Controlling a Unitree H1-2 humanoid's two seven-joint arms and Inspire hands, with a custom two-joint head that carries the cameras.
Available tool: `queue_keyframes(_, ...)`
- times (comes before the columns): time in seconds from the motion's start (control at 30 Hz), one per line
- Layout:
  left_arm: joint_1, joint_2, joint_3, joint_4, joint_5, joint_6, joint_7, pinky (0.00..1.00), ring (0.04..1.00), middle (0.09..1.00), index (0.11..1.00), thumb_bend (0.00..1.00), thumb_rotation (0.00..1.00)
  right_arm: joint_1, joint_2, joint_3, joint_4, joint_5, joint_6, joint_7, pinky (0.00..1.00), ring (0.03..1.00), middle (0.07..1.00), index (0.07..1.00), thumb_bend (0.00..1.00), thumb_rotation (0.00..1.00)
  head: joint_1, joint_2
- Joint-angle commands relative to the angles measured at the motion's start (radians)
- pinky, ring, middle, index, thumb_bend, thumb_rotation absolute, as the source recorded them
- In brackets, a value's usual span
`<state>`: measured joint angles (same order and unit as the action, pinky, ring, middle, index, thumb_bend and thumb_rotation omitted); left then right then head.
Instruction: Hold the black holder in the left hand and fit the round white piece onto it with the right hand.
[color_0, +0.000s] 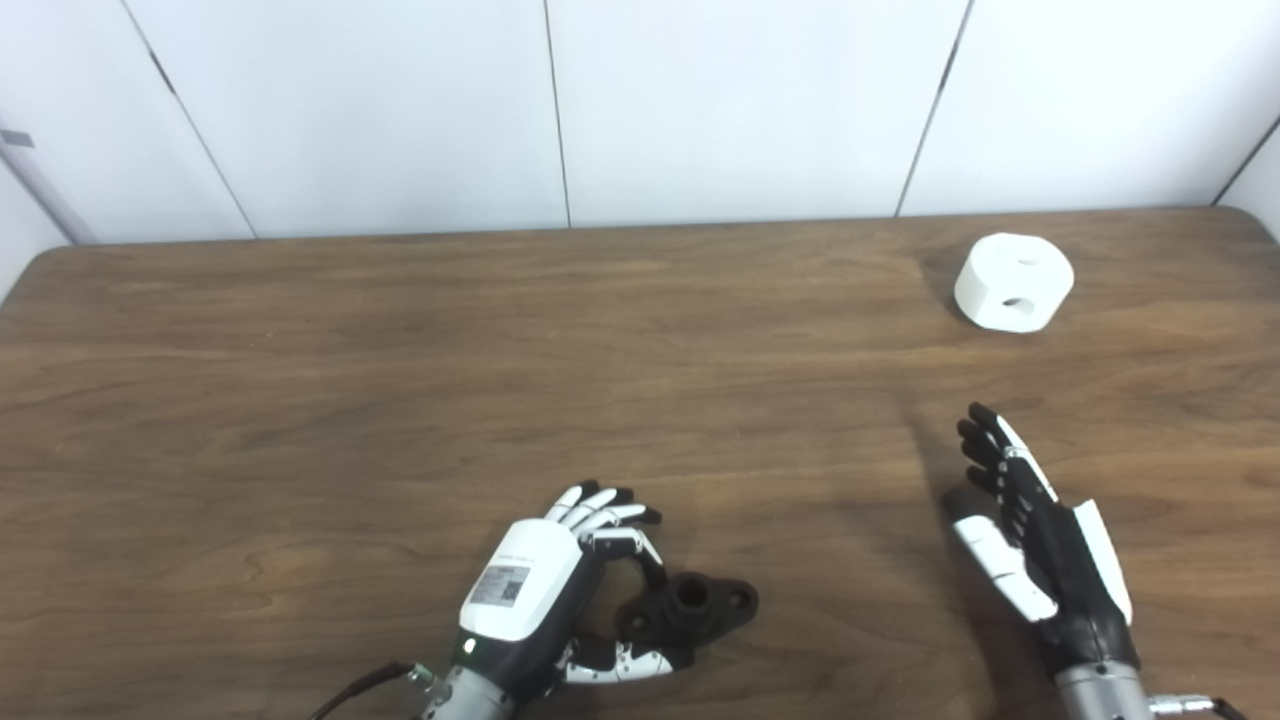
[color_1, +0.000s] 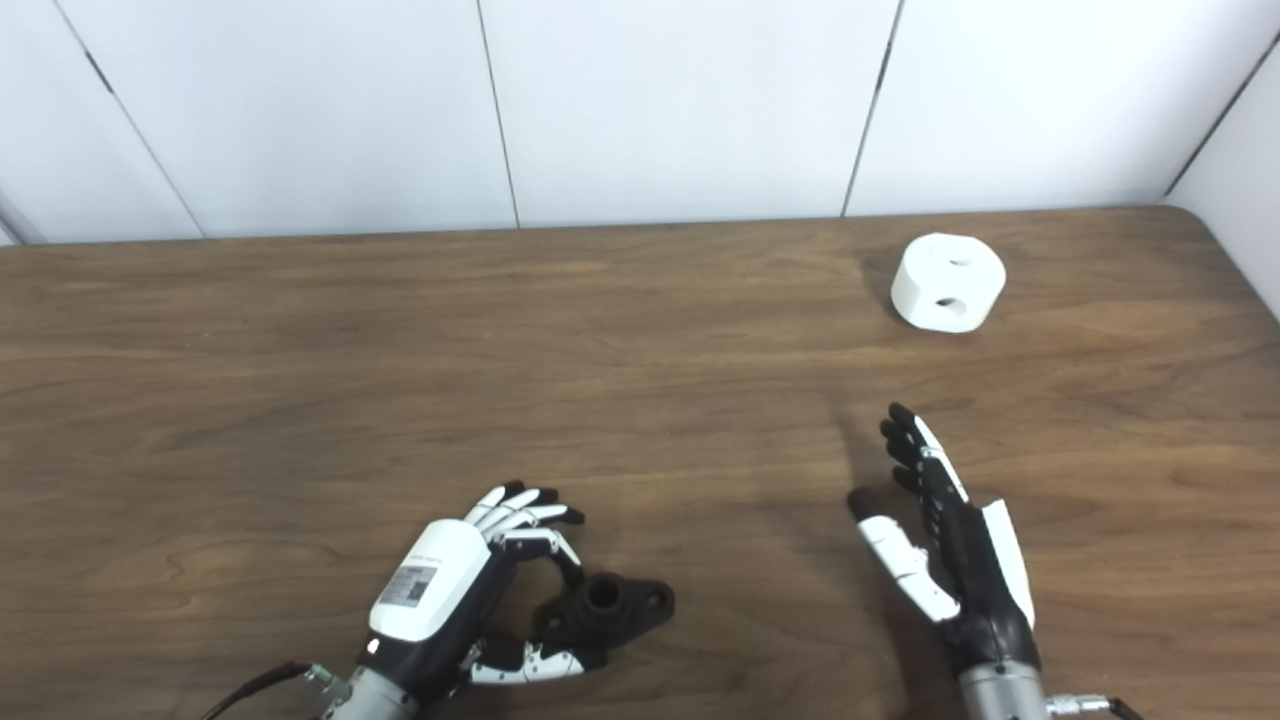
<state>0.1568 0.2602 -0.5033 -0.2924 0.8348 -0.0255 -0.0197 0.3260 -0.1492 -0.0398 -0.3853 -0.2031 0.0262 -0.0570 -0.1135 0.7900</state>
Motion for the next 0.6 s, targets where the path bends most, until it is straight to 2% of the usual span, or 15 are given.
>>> queue_keyframes(0.0, 0.031, 0.006, -0.022, 0.033, 0.021, -0.01, -0.042, 0.95, 0.886, 0.807, 0.487, 0.52, 0.05, -0.007, 0.007, -0.014, -0.051, -0.029, 0.001, -0.012, 0.88, 0.914, 0.91, 0.922, 0.59, 0.61, -0.011, 0.0)
queue_keyframes(0.1, 0.03, 0.013, -0.017, 0.034, 0.014, -0.011, -0.045, 0.95, 0.887, 0.806, 0.487, 0.52, 0.05, -0.038, 0.0, -0.029, -0.065, -0.042, 0.03, -0.01, 0.86, 0.903, 0.912, 0.926, 0.63, 0.57, -0.032, -0.003)
queue_keyframes(0.23, 0.025, 0.024, -0.007, 0.039, 0.0, -0.019, -0.046, 0.95, 0.883, 0.803, 0.487, 0.52, 0.05, -0.09, -0.005, -0.051, -0.072, -0.034, 0.055, -0.007, 0.88, 0.917, 0.919, 0.944, 0.64, 0.49, -0.069, -0.014)
queue_keyframes(0.33, 0.023, 0.03, -0.001, 0.041, -0.005, -0.017, -0.056, 0.95, 0.885, 0.806, 0.487, 0.52, 0.05, -0.144, -0.015, -0.074, -0.08, -0.025, 0.105, 0.0, 0.9, 0.925, 0.927, 0.949, 0.67, 0.45, -0.1, -0.018)
queue_keyframes(0.47, 0.02, 0.032, 0.003, 0.045, -0.007, -0.02, -0.056, 0.95, 0.885, 0.802, 0.487, 0.52, 0.05, -0.223, -0.063, -0.093, -0.094, -0.078, 0.207, 0.027, 0.9, 0.938, 0.939, 0.951, 0.7, 0.46, -0.139, -0.022)
queue_keyframes(0.57, 0.019, 0.036, 0.004, 0.046, -0.005, -0.017, -0.063, 0.94, 0.877, 0.799, 0.487, 0.52, 0.05, -0.276, -0.099, -0.101, -0.079, -0.096, 0.239, 0.04, 0.9, 0.94, 0.931, 0.938, 0.7, 0.43, -0.17, -0.03)
